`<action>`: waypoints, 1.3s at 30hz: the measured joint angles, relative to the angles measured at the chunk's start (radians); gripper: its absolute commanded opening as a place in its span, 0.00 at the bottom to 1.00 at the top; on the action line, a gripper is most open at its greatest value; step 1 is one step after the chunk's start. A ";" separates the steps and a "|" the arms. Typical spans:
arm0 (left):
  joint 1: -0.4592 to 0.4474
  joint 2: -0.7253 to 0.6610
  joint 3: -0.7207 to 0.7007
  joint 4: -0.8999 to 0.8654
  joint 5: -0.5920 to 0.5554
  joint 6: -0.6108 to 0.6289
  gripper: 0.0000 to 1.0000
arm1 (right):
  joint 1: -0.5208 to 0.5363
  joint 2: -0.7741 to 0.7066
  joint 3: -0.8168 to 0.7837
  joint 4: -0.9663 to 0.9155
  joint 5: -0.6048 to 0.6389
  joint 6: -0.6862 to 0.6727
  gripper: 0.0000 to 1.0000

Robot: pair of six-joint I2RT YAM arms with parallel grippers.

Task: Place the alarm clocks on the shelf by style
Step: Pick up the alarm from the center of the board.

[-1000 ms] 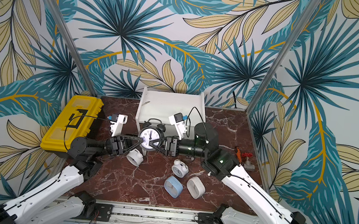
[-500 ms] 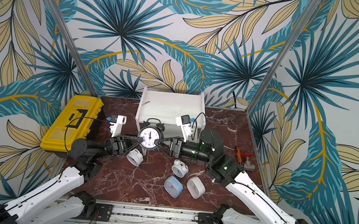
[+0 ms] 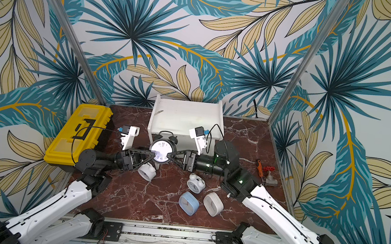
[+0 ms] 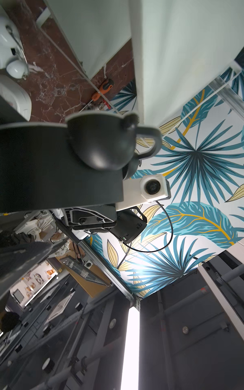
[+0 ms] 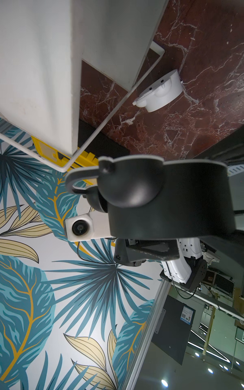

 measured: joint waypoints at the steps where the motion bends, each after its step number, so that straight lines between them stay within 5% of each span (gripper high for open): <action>1: 0.005 0.000 0.003 -0.007 0.004 0.002 0.52 | 0.000 0.000 0.000 0.003 -0.004 0.002 0.20; 6: 0.016 0.000 0.012 -0.046 0.021 -0.010 0.33 | 0.000 0.000 -0.003 0.012 -0.015 -0.022 0.25; 11: 0.018 -0.001 0.013 -0.051 0.031 0.000 0.31 | 0.000 0.001 0.016 -0.035 -0.010 -0.043 0.69; 13: 0.020 -0.001 0.013 -0.053 0.034 0.010 0.30 | 0.000 0.000 0.042 -0.084 -0.006 -0.068 0.75; 21: 0.022 -0.001 0.027 -0.060 0.056 0.021 0.29 | -0.019 0.033 0.196 -0.300 -0.039 -0.177 0.60; 39: 0.025 -0.001 0.034 -0.060 0.089 0.013 0.27 | -0.050 0.123 0.296 -0.432 -0.162 -0.277 0.56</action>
